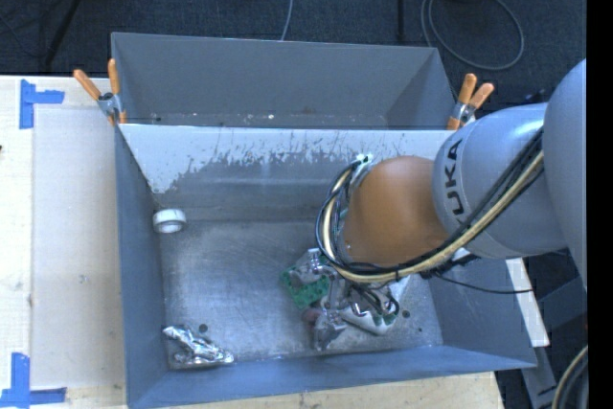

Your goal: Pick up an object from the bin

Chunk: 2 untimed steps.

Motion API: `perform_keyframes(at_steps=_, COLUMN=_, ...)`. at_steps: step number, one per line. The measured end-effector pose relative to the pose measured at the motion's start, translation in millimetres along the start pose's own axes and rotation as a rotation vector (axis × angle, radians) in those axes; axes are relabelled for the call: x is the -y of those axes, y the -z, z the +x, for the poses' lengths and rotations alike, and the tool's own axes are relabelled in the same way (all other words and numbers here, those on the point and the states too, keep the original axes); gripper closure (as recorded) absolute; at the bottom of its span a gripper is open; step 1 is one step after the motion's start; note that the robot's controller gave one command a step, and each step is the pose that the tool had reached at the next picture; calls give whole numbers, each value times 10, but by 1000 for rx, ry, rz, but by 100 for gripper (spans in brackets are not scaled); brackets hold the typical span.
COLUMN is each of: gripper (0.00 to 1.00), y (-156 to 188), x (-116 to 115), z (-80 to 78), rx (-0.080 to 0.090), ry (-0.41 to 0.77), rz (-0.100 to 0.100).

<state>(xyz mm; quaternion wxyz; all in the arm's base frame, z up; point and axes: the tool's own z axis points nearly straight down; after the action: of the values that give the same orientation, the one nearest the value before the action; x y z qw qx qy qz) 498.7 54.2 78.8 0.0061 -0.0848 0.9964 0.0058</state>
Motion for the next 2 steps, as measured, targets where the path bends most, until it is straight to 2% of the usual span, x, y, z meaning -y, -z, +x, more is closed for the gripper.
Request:
perform_keyframes(at_steps=1, gripper=0, y=-4, x=484, z=-59, rx=13, ry=-1, rz=-1)
perform_keyframes(at_steps=2, gripper=0, y=1, x=775, z=-302, rx=6, ry=174, rz=-3)
